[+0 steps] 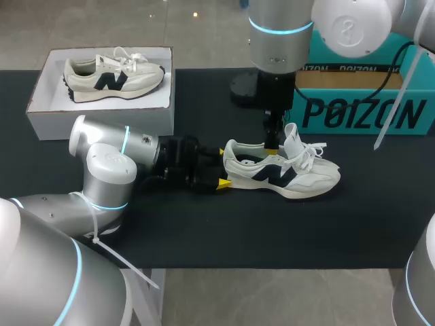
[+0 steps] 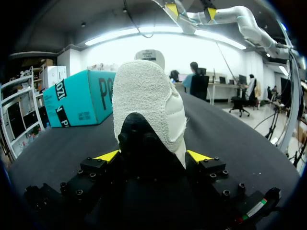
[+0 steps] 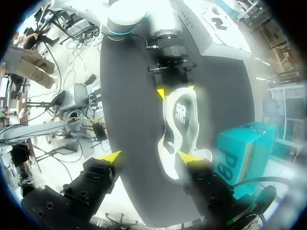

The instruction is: Take the shoe out of the shoebox, open the shoe tongue, remove and reinsert the insole, then place the shoe into the shoebox

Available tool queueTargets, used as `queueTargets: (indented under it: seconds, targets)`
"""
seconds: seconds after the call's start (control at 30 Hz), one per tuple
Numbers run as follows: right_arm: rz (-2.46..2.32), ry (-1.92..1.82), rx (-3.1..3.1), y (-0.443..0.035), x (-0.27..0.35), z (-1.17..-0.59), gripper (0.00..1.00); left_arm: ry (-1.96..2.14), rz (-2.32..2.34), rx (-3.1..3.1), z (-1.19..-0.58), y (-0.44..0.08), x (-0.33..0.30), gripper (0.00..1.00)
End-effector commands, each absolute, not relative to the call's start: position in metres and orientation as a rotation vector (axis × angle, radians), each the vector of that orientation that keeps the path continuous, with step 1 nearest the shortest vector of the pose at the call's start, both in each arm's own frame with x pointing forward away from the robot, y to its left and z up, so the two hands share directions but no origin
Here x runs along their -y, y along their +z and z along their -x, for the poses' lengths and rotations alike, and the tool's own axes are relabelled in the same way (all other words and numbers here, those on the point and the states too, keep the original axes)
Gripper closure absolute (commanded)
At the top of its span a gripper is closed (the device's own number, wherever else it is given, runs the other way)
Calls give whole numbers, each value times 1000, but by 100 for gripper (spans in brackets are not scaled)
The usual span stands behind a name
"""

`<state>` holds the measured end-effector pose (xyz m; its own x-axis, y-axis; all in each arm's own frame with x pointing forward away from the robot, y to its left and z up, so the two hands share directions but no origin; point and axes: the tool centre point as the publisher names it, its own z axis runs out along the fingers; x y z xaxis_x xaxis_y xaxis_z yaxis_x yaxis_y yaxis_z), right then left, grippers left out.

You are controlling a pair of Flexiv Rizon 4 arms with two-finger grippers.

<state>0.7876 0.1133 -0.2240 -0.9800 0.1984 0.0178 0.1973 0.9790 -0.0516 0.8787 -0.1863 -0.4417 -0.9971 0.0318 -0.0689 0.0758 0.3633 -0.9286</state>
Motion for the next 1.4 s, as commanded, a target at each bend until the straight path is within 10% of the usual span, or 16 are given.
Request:
queueTargets:
  seconds: [0.03, 1.4]
  targets:
    - [363, 61, 3061, -241, -116, -801, 100, -1747, -101, -2562, -880, -446, 188, 100]
    - [499, 166, 3138, -344, -101, -878, 100, -1747, -101, -2562, -880, -446, 188, 100]
